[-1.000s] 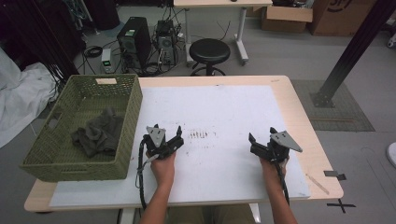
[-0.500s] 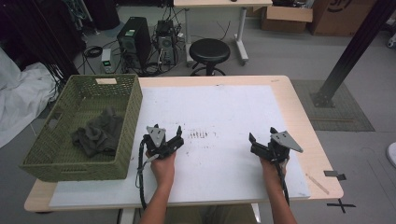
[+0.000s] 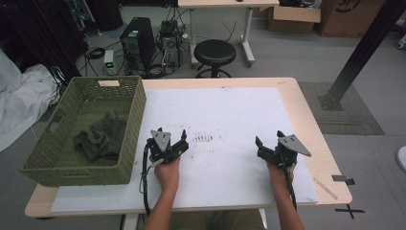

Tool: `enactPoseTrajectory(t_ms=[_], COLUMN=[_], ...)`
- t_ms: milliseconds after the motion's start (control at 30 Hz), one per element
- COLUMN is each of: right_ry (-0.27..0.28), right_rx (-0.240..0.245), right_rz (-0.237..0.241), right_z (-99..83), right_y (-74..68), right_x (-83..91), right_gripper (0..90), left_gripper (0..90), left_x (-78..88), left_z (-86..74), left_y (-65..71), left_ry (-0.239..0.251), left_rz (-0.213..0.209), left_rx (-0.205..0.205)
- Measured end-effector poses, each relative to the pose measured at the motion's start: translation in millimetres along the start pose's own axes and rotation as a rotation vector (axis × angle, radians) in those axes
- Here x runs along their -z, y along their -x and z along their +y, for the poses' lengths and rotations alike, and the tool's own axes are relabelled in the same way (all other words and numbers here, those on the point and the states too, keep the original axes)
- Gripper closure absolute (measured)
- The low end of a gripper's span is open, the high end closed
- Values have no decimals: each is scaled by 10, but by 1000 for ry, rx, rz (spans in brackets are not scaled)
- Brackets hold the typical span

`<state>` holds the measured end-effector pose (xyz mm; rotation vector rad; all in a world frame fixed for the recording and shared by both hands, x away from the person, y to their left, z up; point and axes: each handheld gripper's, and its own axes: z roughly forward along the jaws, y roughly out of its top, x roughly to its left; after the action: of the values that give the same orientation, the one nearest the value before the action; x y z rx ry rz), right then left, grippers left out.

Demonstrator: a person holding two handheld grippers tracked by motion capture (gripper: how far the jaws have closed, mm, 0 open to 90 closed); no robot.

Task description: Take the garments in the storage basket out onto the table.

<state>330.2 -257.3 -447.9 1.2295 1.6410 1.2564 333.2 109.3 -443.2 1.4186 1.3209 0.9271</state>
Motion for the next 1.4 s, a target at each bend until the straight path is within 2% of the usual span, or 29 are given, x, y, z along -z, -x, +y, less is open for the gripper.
enactPoseTrajectory(t_ms=[67,233,300,367,400,733,867,1033,1200,1233,1300,1367,1400], right_ry=[-2,-3,-3,-4,-1,-4,-5,-7,-10,-10,-10,-10,-10], right_rx=[-1,-3,-6,-6,-6,-5,-7,-4,-4,-5,-4,-3,-3], right_rz=[2,5,4,3,1,4,3,2,1,0,0,-3,-3], right_z=[1,1,1,1,0,1,1,1,2,2,2,2,2], right_y=[1,3,5,6,5,5,6,2,2,2,2,-1,-1], right_x=[0,-2,-1,0,1,-2,-1,-5,-7,-7,-7,-7,-7], right_gripper=[146,146,146,146,145,145,145,145,146,145,145,146,146], left_gripper=[161,160,159,159,158,158,158,157,157,157,157,157,157], left_x=[18,56,97,109,131,232,295,372,442,469,481,518,518], left_z=[33,157,289,339,441,909,1114,1312,1418,1439,1447,1461,1461], left_y=[-1,34,57,61,62,-12,-154,-353,-550,-633,-676,-816,-816], left_ry=[10,30,44,47,53,72,84,106,115,120,120,120,120], left_rz=[-10,-38,-58,-65,-81,-126,-139,-124,-105,-92,-85,-68,-68], left_rx=[16,4,-11,-16,-16,2,32,45,44,44,45,45,45])
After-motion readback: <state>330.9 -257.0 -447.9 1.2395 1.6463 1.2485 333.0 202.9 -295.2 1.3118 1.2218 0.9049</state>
